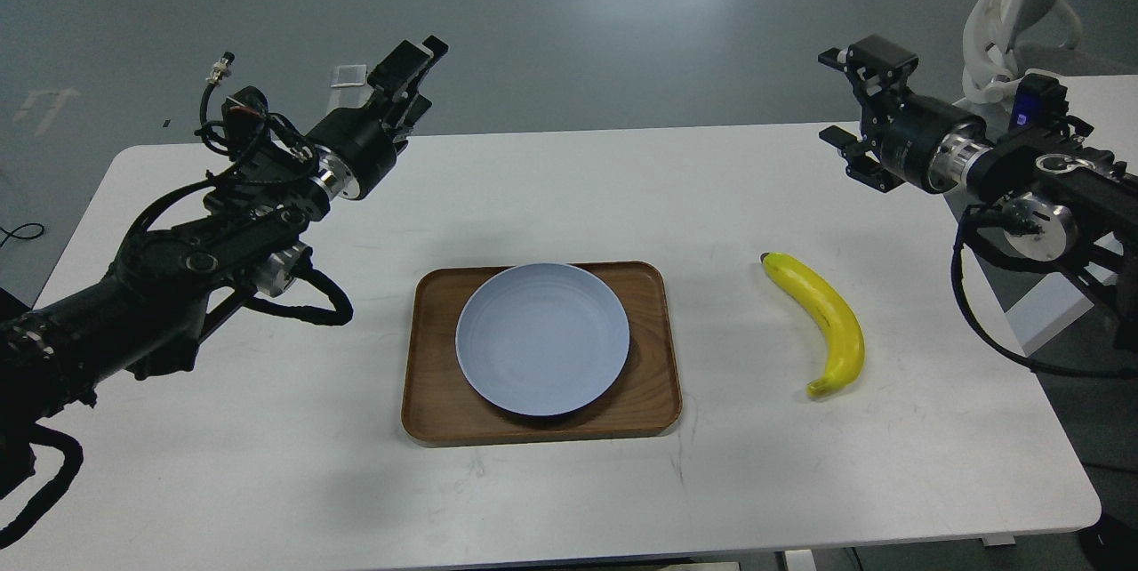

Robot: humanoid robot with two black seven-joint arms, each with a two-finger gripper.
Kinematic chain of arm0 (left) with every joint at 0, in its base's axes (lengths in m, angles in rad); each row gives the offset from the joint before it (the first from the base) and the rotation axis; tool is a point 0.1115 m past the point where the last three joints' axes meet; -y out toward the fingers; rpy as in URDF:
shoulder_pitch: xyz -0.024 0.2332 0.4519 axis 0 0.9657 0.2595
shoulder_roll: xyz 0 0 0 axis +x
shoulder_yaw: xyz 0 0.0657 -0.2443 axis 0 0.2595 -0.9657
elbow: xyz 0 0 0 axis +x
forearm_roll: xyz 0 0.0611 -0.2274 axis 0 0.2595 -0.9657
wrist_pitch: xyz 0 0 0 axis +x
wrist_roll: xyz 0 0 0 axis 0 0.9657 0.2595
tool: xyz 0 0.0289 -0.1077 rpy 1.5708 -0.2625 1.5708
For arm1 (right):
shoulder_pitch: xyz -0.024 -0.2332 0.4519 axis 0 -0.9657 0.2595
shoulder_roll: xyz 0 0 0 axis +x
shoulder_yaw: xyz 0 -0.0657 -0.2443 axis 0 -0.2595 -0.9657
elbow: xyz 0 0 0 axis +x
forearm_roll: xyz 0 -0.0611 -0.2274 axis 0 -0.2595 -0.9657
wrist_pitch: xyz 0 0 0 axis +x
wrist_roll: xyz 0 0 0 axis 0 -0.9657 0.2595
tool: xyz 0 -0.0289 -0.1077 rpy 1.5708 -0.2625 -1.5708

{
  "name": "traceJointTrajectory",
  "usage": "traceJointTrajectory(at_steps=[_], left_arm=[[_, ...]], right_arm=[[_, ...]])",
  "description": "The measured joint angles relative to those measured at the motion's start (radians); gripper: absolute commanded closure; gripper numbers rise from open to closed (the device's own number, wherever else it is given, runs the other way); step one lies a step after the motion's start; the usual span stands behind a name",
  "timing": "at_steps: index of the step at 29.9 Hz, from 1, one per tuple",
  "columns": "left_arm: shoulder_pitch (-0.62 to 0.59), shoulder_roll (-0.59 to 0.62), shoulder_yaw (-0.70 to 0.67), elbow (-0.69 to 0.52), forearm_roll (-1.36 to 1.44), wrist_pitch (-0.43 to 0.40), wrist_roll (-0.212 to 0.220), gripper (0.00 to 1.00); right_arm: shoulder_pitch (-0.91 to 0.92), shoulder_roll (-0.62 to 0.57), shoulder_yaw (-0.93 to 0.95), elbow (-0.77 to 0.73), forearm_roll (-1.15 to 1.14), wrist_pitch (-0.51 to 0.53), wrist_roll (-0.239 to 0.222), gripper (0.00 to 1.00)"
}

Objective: Place banana on plate with both arms
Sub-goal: 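Release the plate and raise the left gripper away from the tray, then lower the right gripper to the yellow banana and grasp it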

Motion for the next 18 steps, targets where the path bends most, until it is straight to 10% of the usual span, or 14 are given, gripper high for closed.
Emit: traceJointTrajectory(at_steps=[7,18], left_arm=[[0.017,0.022,-0.162,0.001,-0.125,-0.123,0.106,0.02],[0.017,0.043,-0.179,0.012,-0.127,-0.111,0.117,0.02]], right_arm=[[-0.01,-0.067,-0.173,0.049,-0.492,-0.014,0.056,0.1],[-0.016,-0.052,-0.381,0.049,-0.729,-0.147,0.1,0.1]])
